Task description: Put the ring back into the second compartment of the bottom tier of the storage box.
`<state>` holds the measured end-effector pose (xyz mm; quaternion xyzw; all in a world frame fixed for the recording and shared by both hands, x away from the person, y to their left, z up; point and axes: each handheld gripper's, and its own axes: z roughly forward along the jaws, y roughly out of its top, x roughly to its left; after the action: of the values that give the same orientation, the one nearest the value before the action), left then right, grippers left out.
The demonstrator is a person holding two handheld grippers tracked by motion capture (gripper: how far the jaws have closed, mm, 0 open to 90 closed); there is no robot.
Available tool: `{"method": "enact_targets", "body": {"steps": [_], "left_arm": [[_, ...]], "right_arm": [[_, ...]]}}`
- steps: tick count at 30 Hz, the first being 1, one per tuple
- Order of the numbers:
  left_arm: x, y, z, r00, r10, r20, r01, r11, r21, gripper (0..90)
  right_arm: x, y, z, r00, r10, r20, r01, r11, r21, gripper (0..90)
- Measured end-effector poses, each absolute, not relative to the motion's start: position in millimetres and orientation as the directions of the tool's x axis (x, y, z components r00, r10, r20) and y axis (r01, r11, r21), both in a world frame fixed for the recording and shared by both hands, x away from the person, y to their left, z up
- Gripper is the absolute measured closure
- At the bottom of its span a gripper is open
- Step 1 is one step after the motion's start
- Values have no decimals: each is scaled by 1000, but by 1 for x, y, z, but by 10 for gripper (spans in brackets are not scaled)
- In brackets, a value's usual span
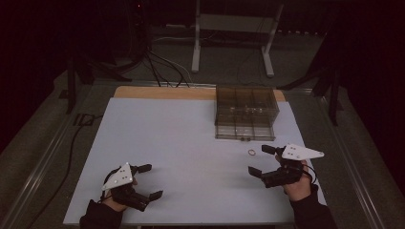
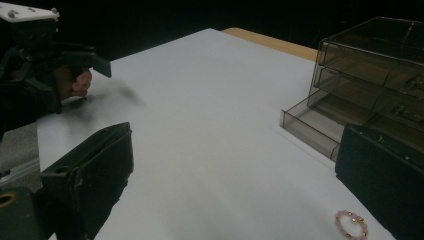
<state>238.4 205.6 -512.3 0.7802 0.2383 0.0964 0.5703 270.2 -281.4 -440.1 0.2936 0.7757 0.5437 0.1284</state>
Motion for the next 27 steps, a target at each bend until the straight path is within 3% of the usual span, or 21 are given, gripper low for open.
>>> {"method": "enact_targets", "body": {"steps": [27], "left_arm": [[238, 205, -513, 868, 481, -124, 265, -237, 935, 6]], "right_arm": [[297, -297, -448, -702, 704, 105, 358, 221, 907, 19]]}}
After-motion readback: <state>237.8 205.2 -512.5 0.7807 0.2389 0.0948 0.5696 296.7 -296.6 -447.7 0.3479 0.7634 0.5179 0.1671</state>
